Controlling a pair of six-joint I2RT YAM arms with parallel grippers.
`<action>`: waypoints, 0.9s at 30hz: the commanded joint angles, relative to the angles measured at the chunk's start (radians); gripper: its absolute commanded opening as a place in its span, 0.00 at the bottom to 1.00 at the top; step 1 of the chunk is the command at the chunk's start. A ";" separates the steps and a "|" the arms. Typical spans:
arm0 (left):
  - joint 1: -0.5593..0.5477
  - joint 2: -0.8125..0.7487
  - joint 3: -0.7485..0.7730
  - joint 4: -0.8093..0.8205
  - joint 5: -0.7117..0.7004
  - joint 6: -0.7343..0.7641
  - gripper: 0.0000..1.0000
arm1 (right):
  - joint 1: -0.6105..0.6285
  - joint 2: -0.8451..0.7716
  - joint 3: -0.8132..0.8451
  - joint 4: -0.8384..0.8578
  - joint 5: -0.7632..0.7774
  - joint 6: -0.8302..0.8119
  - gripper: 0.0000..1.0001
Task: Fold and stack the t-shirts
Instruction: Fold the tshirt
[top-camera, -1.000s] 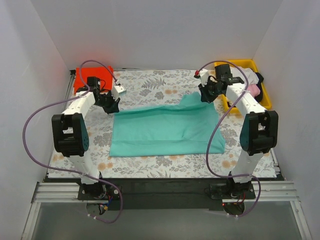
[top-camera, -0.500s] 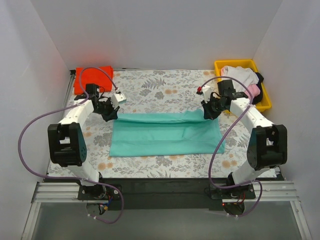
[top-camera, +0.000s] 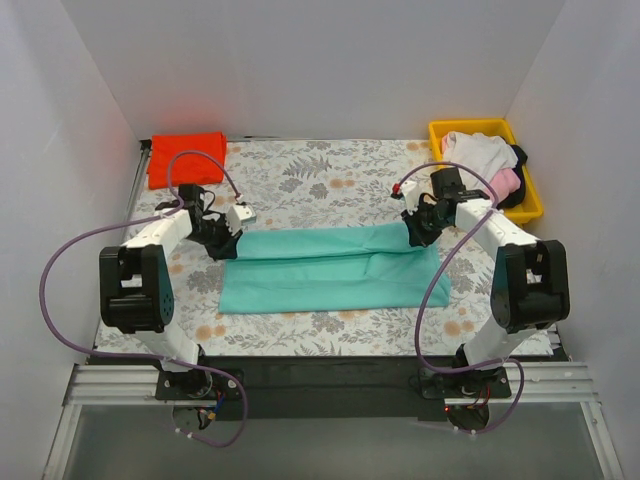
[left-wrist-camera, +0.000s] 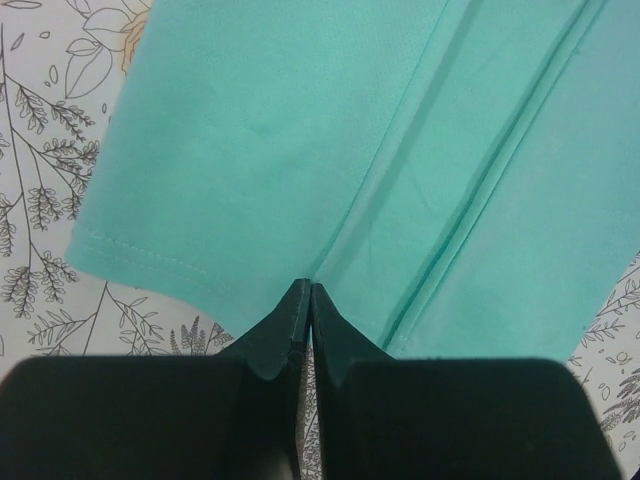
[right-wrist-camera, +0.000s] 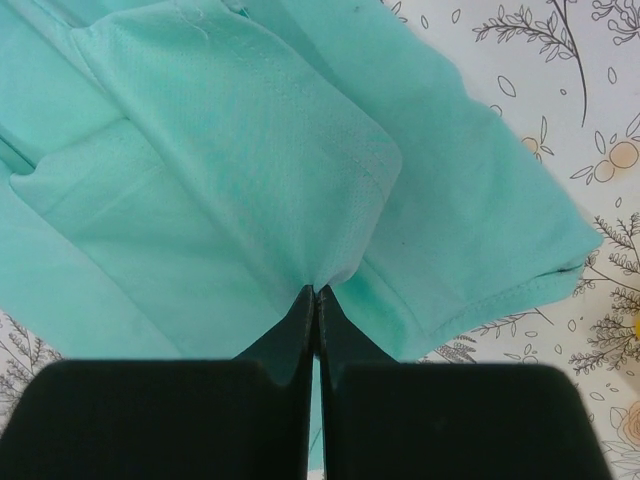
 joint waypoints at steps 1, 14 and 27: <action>-0.003 -0.035 -0.012 0.021 -0.013 0.006 0.00 | 0.001 -0.012 -0.019 0.024 0.019 -0.031 0.01; -0.003 -0.071 -0.030 -0.036 -0.024 0.032 0.20 | 0.002 -0.012 -0.021 -0.037 0.011 -0.060 0.22; -0.008 -0.079 0.100 -0.113 0.116 -0.102 0.40 | -0.007 0.071 0.202 -0.204 -0.078 0.063 0.45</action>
